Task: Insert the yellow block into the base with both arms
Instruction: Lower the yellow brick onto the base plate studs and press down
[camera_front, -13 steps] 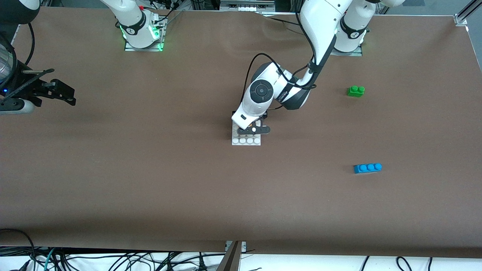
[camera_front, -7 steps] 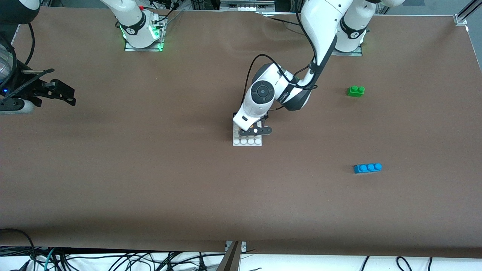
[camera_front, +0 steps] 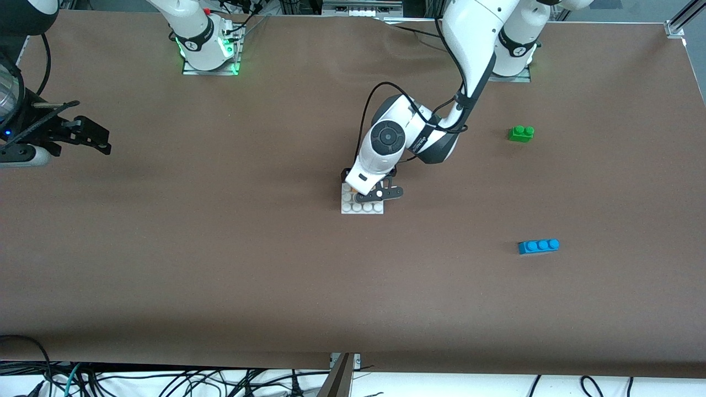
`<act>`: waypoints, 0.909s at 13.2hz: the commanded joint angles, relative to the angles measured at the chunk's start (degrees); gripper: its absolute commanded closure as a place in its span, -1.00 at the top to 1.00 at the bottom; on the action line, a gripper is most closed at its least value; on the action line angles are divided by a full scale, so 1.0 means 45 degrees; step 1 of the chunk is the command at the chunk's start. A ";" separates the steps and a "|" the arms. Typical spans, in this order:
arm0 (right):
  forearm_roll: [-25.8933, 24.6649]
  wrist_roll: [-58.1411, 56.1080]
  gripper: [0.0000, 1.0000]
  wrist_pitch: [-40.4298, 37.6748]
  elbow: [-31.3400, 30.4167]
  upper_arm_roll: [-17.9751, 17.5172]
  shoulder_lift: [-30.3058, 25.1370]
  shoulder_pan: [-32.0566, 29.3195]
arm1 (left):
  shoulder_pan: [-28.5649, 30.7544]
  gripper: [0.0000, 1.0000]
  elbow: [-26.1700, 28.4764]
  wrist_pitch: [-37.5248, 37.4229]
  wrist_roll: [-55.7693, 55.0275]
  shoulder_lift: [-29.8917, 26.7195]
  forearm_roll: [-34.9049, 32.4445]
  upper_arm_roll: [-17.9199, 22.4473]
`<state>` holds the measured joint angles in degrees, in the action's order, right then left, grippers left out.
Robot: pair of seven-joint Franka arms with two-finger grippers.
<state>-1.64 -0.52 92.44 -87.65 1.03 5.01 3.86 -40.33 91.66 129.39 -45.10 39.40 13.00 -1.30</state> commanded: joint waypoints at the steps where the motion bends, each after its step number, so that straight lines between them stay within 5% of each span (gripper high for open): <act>1: 0.0090 -0.0060 1.00 -0.0092 -0.0015 -0.0053 -0.0058 -0.0115 | 0.0172 1.00 -0.0310 -0.0238 -0.0271 -0.0121 -0.0116 -0.0004; 12: 0.0090 -0.0060 1.00 -0.0073 -0.0015 -0.0053 -0.0058 -0.0135 | 0.0582 0.97 -0.0114 -0.1956 -0.0056 -0.1197 -0.0292 -0.0062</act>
<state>-1.64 -0.52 92.44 -87.65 1.04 5.01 3.84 -37.89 90.24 120.99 -45.48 34.54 13.00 -1.22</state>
